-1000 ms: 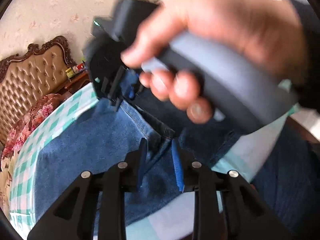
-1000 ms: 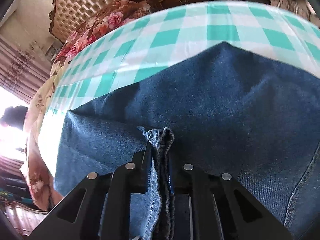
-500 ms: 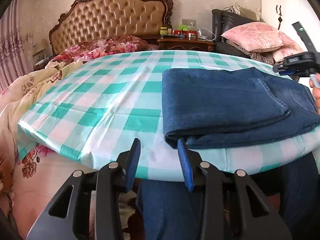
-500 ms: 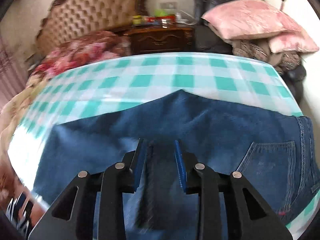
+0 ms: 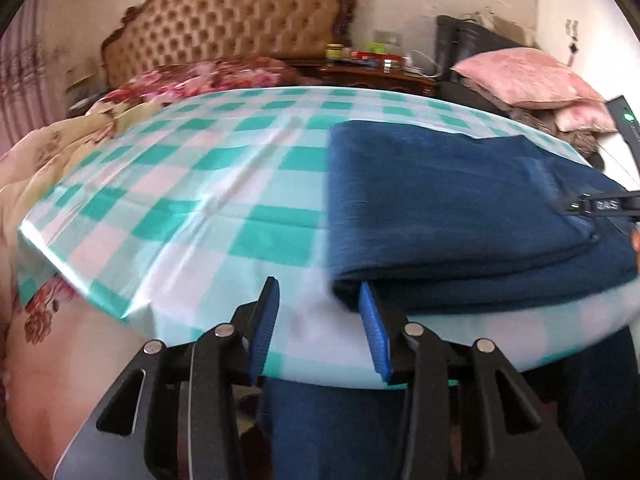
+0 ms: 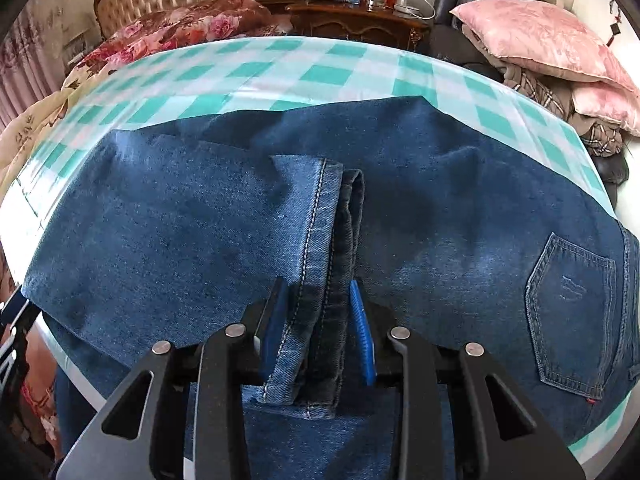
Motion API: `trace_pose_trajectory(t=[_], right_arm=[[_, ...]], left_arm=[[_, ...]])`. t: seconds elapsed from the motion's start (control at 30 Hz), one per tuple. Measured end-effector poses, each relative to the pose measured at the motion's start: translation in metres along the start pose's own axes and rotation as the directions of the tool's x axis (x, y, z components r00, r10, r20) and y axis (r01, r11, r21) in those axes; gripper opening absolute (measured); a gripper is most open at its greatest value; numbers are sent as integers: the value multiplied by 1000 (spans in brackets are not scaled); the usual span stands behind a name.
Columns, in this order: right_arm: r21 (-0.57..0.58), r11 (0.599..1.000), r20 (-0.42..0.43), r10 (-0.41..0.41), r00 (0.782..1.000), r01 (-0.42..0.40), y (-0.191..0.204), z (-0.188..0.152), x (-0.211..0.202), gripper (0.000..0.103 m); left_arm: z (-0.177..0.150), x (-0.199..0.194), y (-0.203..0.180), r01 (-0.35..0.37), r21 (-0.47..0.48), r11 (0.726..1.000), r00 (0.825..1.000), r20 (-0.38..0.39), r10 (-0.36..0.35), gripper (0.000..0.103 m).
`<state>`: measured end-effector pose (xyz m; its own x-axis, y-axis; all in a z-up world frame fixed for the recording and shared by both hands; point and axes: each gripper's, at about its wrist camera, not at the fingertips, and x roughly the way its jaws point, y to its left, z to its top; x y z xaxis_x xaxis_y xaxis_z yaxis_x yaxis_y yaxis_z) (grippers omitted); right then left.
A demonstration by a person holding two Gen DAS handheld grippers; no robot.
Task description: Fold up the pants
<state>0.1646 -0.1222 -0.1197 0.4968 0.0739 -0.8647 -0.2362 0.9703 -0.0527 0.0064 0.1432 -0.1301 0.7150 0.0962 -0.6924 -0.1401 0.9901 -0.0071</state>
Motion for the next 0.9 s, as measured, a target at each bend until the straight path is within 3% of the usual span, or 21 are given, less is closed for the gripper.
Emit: trace_pose_trajectory(t=[0.17,0.27,0.4,0.43,0.53,0.63,0.73,0.8,0.9], right_arm=[[-32,999,0,-40,999,40,6,1,-1,32],[-44,997,-1,-59,998,59,9,2,-2,32],[-51,997,-6,-64,998,64,10,1,-1,32],[-43,997,-11,-57,998,56,8,2,0,33],[-36,998,-17,-54,998,53,6,2,0,36],[-38,997,-13,-61,998,60,7,2,0,36],[-38,997,-8,-65,998,65,8,1,0,36],[-39,997,-7,-66,998,65,8,1,0,36],[-41,997,-17,-61,998,60,7,1,0,36]], left_arm=[[4,-8,-9,41,13,999,999,18,-41,43],[10,1,-7,56,-59,997,998,-5,-56,44],[12,3,-6,-24,17,1000,1000,-11,24,45],[10,3,-3,-36,56,998,999,-16,37,50],[2,1,-12,-143,222,964,990,18,143,57],[5,-5,-12,-101,188,977,995,-2,103,55],[10,-14,-19,-60,194,979,998,37,53,56],[10,-2,-13,-96,182,979,995,-18,101,56],[6,-14,10,-146,168,975,988,-31,153,56]])
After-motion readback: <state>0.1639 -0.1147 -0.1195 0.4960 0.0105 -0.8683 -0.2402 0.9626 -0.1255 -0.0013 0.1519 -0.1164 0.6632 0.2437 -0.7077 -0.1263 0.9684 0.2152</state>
